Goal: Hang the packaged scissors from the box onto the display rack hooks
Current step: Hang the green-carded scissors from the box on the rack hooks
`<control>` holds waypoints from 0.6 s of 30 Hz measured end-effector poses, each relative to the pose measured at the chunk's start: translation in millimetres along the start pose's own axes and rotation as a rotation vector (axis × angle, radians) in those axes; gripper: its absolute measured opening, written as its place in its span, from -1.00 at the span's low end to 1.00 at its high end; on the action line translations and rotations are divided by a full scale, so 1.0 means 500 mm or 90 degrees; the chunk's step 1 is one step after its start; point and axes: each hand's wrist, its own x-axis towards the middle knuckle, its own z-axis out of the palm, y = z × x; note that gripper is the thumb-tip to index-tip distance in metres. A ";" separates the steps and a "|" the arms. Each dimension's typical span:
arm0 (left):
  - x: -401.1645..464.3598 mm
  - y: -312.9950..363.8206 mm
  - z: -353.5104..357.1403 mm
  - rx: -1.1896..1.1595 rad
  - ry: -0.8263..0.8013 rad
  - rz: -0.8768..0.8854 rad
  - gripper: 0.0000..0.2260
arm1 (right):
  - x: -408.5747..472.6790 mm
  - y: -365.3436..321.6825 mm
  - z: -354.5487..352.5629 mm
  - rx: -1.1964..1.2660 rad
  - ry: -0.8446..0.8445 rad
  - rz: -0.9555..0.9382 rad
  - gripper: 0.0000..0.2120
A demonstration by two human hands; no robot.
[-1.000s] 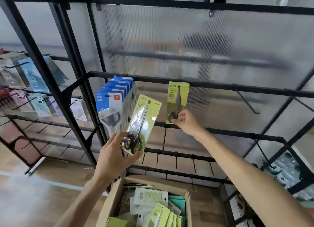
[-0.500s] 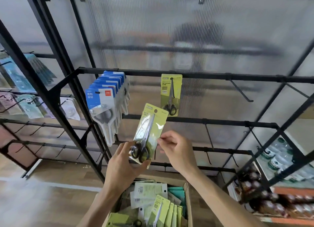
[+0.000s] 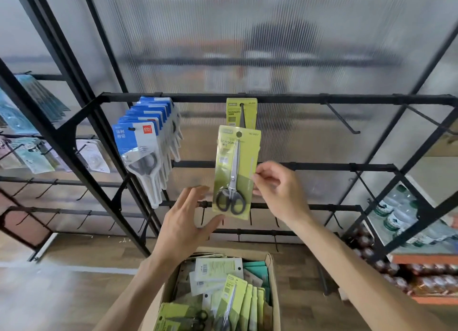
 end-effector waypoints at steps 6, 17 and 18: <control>0.034 -0.012 -0.016 0.064 0.006 0.033 -0.50 | 0.021 0.000 -0.032 -0.026 0.003 -0.003 -0.95; 0.074 -0.023 -0.024 0.132 -0.039 0.093 -0.49 | 0.092 0.023 -0.024 -0.078 -0.005 0.073 -0.96; 0.081 -0.020 -0.024 0.138 -0.041 0.099 -0.50 | 0.115 0.020 -0.019 -0.084 0.001 0.082 -0.97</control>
